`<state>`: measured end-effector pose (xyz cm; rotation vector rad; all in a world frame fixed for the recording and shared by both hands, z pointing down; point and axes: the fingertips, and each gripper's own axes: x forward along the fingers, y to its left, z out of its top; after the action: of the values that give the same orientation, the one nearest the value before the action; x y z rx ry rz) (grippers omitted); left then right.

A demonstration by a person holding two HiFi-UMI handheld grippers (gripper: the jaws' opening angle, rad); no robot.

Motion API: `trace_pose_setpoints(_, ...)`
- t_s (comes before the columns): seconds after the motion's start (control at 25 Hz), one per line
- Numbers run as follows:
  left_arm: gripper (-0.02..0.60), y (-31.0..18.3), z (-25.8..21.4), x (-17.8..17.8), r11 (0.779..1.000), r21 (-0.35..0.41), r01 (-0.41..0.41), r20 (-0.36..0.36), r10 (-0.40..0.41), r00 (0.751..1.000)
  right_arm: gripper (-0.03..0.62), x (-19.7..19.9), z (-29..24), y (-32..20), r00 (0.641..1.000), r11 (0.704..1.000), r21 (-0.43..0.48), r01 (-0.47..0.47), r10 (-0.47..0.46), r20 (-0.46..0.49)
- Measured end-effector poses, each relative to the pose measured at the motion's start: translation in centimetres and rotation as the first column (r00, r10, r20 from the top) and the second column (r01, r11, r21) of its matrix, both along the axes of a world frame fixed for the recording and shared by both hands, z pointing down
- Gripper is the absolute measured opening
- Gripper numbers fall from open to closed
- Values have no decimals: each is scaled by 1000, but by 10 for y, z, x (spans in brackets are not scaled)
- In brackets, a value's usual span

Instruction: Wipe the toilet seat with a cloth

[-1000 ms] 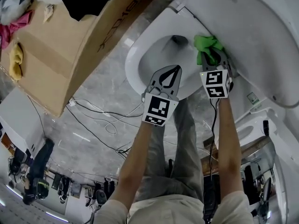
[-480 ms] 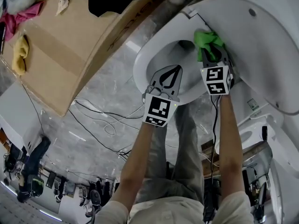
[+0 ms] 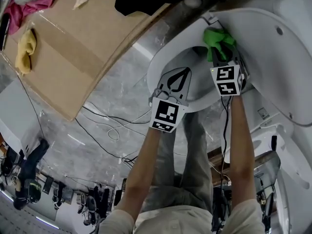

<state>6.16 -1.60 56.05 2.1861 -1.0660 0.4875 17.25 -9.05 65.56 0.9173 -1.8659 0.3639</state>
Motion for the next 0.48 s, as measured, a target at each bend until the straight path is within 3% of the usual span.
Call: trace_pose_setpoints(0.48, 12, -8, 1, -33, 999, -3, 43, -6, -43, 999, 97, -34, 3, -13, 1000, 1000, -2, 25, -25, -5)
